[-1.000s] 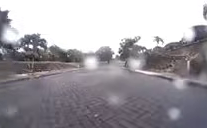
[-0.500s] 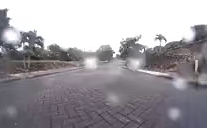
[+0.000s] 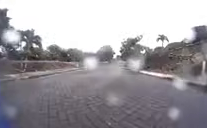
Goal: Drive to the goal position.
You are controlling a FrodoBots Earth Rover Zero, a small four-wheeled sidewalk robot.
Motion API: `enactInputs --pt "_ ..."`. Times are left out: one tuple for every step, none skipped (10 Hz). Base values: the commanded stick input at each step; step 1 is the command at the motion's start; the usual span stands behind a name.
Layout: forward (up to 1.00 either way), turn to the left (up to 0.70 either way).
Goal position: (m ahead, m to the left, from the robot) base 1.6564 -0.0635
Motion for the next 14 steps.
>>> enactInputs --pt "1.00 0.00" --pt "1.00 0.00" --pt "1.00 0.00" --pt "1.00 0.00" --pt "1.00 0.00" --pt "1.00 0.00" --pt "1.00 0.00" --pt "1.00 0.00" --pt "1.00 0.00" --pt "1.00 0.00" --pt "1.00 0.00" --pt "1.00 0.00" --pt "1.00 0.00" --pt "1.00 0.00"
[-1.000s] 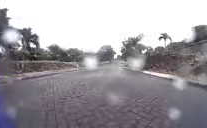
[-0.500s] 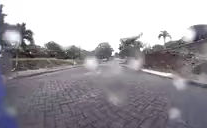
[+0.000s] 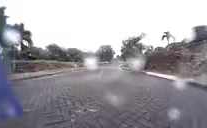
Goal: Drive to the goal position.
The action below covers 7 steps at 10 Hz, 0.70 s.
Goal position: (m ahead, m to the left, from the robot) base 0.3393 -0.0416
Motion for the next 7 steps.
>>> enactInputs --pt "1.00 0.00" --pt "1.00 0.00" --pt "1.00 0.00" --pt "1.00 0.00" --pt "1.00 0.00" --pt "1.00 0.00" --pt "1.00 0.00"
